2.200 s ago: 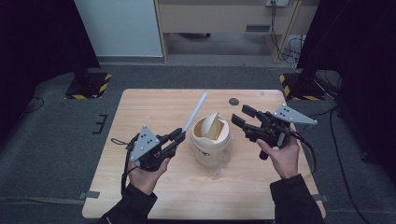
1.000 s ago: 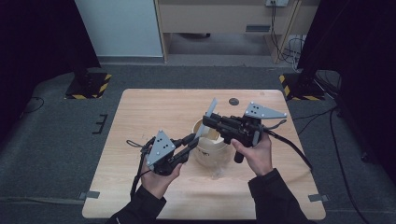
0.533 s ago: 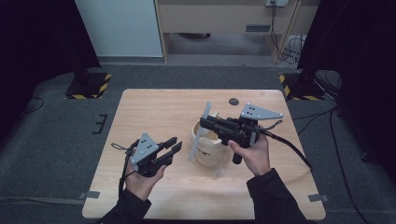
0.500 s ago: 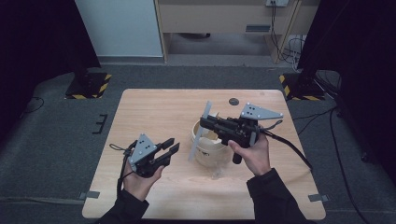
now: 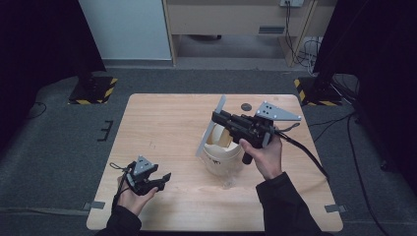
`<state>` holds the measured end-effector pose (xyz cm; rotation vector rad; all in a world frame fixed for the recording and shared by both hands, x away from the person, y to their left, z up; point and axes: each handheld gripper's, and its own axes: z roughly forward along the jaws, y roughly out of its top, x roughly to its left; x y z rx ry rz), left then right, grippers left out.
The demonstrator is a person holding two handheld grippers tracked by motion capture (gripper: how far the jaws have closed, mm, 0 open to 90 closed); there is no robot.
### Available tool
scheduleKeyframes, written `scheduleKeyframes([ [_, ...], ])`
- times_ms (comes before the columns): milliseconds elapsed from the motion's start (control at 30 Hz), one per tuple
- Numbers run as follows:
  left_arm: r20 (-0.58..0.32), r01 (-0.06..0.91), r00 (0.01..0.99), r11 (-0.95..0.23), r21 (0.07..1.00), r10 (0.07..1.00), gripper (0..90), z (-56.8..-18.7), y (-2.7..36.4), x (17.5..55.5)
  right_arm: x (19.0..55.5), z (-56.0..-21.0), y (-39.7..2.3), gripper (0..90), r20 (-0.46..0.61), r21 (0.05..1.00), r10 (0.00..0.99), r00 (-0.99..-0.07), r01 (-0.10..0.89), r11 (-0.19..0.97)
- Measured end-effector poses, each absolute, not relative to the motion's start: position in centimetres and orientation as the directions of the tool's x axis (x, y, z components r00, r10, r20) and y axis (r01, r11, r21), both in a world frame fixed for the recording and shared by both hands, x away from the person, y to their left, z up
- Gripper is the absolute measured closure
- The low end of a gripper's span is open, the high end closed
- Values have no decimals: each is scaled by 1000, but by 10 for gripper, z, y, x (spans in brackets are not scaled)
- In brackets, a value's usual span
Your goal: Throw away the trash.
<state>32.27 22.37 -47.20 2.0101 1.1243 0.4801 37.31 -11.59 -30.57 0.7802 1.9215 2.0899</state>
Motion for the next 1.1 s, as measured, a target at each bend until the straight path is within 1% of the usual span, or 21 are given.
scheduleKeyframes([
  [133,-20,553,544,-341,760,839,299,-481,223,329,377,-302,-118,810,245,968,503,-829,185,-167],
  [367,-19,576,538,-351,738,843,247,-490,229,332,384,-299,-122,810,226,972,555,-801,144,-188],
  [700,-28,590,537,-352,727,843,240,-494,232,334,394,-308,-113,809,143,990,639,-756,98,-105],
  [833,-28,588,541,-355,727,840,240,-494,232,334,397,-313,-107,809,131,991,646,-752,102,-82],
  [1000,-29,588,540,-353,728,841,242,-494,233,335,402,-323,-98,809,81,995,670,-738,98,-12],
  [1100,-29,588,539,-352,728,842,243,-494,233,335,403,-327,-95,809,65,995,675,-735,97,10],
])
